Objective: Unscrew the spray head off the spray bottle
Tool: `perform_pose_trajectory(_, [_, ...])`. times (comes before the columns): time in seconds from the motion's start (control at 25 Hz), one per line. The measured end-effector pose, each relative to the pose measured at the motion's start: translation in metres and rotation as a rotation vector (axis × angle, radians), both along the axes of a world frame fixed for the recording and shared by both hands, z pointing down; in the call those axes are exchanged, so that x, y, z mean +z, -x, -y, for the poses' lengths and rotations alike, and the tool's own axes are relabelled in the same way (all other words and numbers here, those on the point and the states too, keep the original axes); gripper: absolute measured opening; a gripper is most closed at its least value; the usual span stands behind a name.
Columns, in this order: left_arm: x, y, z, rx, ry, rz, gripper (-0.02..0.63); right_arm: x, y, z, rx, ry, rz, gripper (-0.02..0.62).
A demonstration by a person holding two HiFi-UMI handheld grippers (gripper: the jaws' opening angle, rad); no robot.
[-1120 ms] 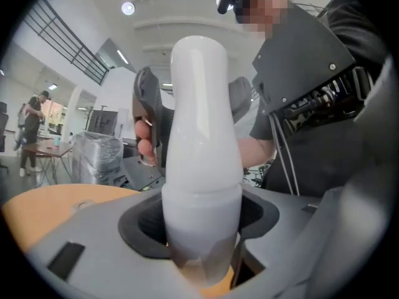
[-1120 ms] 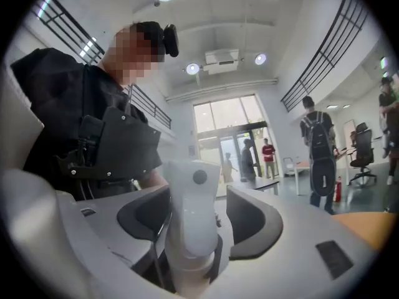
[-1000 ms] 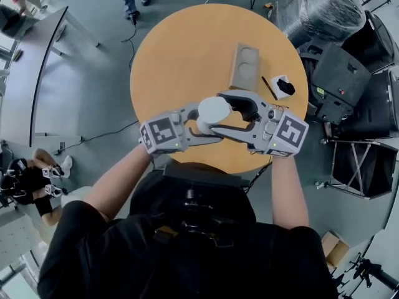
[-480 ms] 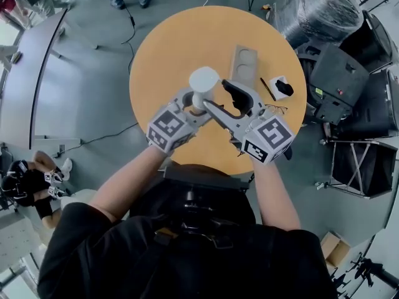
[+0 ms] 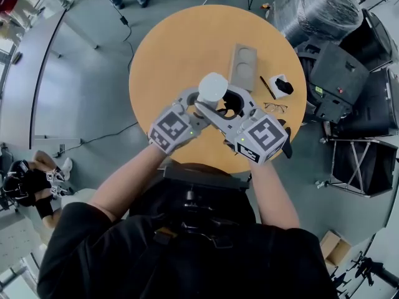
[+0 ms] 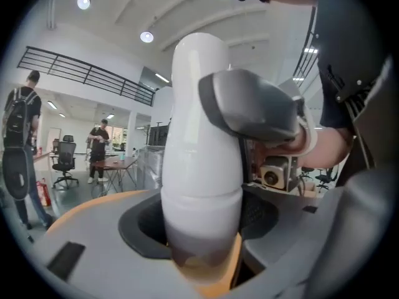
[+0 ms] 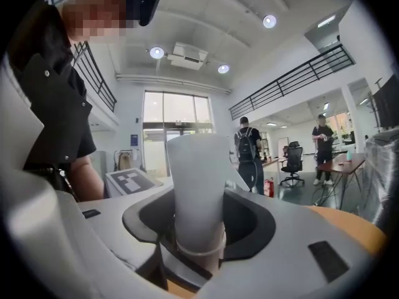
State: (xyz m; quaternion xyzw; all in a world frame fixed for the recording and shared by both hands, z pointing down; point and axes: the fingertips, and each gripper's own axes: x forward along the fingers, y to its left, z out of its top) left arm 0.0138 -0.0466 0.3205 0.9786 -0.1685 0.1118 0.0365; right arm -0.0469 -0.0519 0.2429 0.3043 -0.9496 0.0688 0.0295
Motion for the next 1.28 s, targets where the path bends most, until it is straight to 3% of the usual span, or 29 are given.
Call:
perform_pose_trajectory(0.28, [-0.016,-0.009,-0.065,0.462,-0.001,-0.045,0.298,-0.017,-0.001,-0.055,-0.443,-0.025,0.042,0.235])
perform_pose_trajectory(0.4, [-0.02,-0.009,-0.082,0.554,0.007,-0.045,0.298,-0.021,-0.003,-0.069,-0.55,-0.038,0.071,0.235])
perform_pose_trajectory(0.52, [-0.019,-0.007,-0.074,0.508,0.016,-0.051,0.299,-0.02,-0.003,-0.061,-0.494,-0.042,0.069,0.244])
perform_pose_trajectory(0.6, [-0.016,-0.004,-0.06,0.428,0.022,-0.051,0.299,-0.017,-0.004,-0.05,-0.422,-0.036,0.056,0.33])
perform_pose_trajectory(0.68, [-0.012,-0.003,-0.044,0.336,0.027,-0.042,0.299,-0.015,-0.008,-0.04,-0.345,-0.027,0.063,0.347])
perform_pose_trajectory(0.92, [-0.004,-0.003,-0.002,0.079,0.026,-0.017,0.301,-0.008,-0.016,-0.005,-0.018,-0.072,0.006,0.342])
perform_pose_trajectory(1.0, [-0.004,-0.003,0.006,0.02,0.024,-0.013,0.301,-0.008,-0.016,0.004,0.081,-0.085,0.005,0.307])
perform_pose_trajectory(1.2, [0.001,-0.006,0.011,-0.04,0.001,0.032,0.302,-0.008,-0.01,0.012,0.174,-0.099,0.009,0.287])
perform_pose_trajectory(1.28, [0.004,-0.007,0.012,-0.049,-0.007,0.042,0.302,-0.006,-0.012,0.017,0.201,-0.102,0.0,0.239])
